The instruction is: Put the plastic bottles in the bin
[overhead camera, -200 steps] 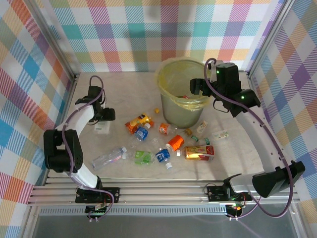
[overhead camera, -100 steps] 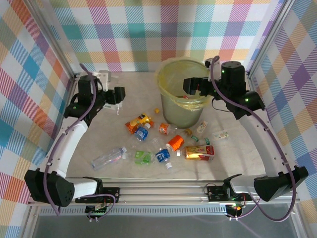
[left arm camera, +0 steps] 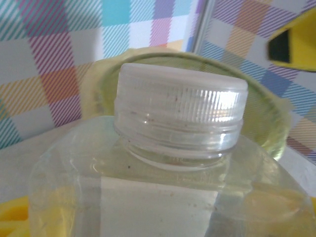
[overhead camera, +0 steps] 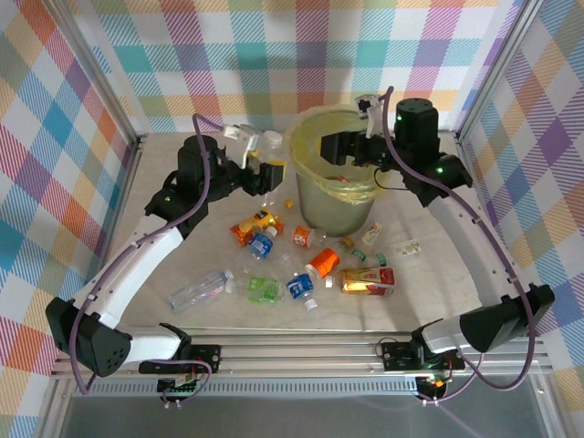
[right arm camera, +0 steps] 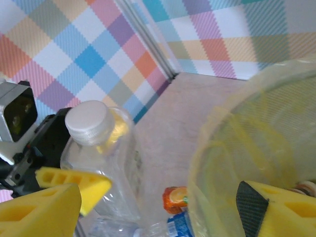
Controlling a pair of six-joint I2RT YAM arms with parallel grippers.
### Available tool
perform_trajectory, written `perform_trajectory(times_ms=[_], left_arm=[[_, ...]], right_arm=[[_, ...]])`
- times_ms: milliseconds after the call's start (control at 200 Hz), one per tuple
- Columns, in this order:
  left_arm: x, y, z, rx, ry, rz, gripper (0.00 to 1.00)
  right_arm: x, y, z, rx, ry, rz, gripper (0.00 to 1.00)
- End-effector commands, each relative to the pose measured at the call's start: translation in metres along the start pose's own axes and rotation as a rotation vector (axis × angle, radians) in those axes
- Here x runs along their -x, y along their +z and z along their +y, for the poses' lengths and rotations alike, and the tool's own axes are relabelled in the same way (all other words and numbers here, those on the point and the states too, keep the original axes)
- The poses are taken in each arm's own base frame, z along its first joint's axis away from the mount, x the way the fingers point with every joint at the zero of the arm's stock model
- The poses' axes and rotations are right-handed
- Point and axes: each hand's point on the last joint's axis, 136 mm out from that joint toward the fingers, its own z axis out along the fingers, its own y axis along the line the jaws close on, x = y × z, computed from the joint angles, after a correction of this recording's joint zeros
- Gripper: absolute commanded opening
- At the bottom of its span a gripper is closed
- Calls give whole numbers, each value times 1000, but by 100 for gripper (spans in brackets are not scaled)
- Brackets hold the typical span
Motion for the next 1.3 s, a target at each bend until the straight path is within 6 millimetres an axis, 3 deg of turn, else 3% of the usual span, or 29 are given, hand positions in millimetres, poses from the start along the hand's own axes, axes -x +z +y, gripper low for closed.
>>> perform_trajectory(times_ms=[0, 235, 695, 1025, 1225, 1300], left_arm=[[32, 4, -27, -92, 82, -90, 64], [35, 19, -48, -164, 101, -81, 64], [39, 28, -63, -188, 121, -91, 64], [39, 36, -56, -141, 107, -88, 64], [41, 33, -55, -128, 105, -96, 70], [39, 32, -55, -128, 105, -92, 74]], right_arm=[[19, 8, 31, 126, -32, -29, 82], [21, 31, 45, 169, -67, -3, 79], [11, 54, 31, 138, -41, 42, 69], [7, 54, 26, 115, -33, 40, 43], [9, 53, 22, 90, -34, 28, 21], [12, 53, 22, 82, -39, 19, 17]])
